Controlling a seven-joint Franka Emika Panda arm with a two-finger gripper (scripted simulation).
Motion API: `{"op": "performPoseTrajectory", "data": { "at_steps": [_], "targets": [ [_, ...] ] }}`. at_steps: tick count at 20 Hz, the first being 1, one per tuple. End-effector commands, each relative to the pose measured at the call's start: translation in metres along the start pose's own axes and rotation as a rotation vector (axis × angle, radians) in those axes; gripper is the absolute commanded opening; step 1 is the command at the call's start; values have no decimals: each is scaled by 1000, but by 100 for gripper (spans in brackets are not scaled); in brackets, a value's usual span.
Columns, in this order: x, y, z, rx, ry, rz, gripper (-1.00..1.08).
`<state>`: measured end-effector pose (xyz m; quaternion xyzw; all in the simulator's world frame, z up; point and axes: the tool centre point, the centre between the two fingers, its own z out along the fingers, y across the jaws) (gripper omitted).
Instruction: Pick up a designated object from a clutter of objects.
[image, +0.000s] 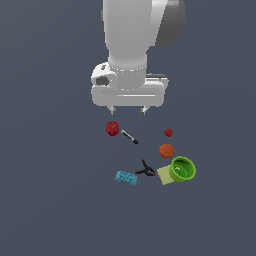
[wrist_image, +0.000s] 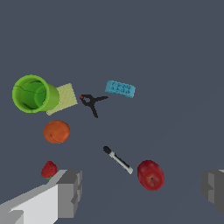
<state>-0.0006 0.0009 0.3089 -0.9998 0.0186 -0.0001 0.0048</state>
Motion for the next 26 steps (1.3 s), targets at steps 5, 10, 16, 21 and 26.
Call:
{"op": "performPoseTrajectory", "data": {
  "at_steps": [5,10,16,21,26],
  "targets": [
    [0,-1,1,4,-2,-8,100],
    [1,-2,4,13,-5,-26,100],
    [1,-2,4,13,-5,-27,100],
    [5,-4,11,9,-5,-60,100],
    [14,-8,25,-1,-5,-132,100]
  ]
}}
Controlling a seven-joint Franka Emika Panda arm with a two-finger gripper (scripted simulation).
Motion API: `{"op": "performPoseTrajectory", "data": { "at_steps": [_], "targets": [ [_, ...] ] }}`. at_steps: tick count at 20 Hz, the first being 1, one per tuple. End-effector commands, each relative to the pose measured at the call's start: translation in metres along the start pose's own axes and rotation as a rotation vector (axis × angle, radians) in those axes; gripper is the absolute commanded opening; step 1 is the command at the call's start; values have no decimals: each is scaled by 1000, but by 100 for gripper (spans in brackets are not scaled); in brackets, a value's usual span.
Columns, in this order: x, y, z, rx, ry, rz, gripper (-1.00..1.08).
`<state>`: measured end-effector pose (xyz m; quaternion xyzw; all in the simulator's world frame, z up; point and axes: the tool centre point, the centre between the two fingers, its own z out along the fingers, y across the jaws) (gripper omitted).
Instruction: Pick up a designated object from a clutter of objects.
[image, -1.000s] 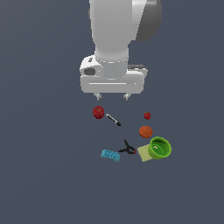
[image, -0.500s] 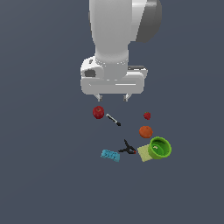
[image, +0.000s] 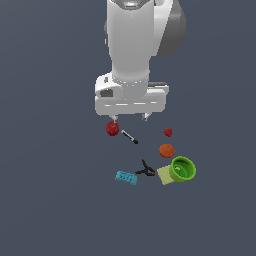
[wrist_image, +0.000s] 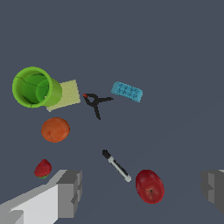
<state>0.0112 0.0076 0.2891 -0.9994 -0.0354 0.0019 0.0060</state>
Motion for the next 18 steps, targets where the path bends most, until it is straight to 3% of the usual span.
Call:
{"op": "performPoseTrajectory", "data": {
  "at_steps": [1,18],
  "targets": [
    [5,-2,9,-5,-1,-43,100],
    [57,-33,120,-33,-11,-555,100]
  ]
}}
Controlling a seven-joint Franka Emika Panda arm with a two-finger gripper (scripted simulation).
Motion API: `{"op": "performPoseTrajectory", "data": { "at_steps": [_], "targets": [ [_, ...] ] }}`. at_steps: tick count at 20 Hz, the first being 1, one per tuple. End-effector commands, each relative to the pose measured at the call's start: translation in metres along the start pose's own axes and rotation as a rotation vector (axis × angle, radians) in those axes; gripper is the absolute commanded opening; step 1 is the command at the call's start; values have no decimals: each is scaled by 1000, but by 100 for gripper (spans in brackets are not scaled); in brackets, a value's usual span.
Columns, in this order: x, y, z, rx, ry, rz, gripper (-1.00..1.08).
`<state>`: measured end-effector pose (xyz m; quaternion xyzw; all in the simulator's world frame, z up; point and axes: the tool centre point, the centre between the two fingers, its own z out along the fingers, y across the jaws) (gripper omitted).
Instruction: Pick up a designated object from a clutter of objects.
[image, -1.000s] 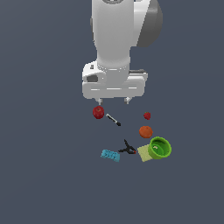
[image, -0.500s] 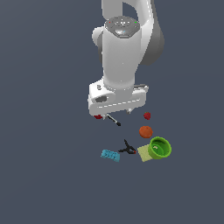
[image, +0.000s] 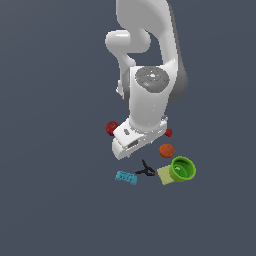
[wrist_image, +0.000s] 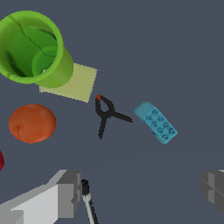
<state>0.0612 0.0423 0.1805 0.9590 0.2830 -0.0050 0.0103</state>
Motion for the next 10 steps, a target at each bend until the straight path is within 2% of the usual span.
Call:
{"op": "performPoseTrajectory", "data": {
  "at_steps": [1,10],
  "targets": [
    [9,-3,19,-1,1,-85,100],
    [33,-18,81,6,9,-346,100]
  ]
}}
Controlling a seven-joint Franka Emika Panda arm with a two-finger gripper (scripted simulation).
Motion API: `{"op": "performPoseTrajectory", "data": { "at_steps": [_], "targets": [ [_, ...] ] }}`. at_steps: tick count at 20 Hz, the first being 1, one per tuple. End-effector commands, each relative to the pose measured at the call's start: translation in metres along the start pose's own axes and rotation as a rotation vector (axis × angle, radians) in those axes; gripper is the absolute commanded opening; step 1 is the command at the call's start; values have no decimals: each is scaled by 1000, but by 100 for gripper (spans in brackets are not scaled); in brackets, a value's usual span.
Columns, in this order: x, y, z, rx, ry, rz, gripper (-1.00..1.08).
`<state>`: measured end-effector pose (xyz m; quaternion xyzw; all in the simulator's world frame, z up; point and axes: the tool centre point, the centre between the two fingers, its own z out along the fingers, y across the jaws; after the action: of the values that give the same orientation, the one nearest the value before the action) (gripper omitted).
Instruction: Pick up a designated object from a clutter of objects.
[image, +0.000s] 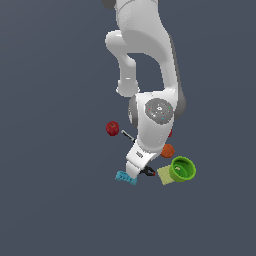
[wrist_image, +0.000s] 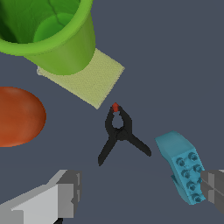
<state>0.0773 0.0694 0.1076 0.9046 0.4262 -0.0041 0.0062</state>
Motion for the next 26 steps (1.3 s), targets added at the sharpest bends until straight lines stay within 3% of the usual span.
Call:
{"op": "performPoseTrajectory", "data": {
  "at_steps": [1,10,18,26],
  "targets": [
    [6,-2,14,1,4,-60,100],
    [16,-8,42,6,13,-173,100],
    [16,-8,48,7,12,-176,100],
    [17,-10,84,7,13,-180,100]
  ]
}}
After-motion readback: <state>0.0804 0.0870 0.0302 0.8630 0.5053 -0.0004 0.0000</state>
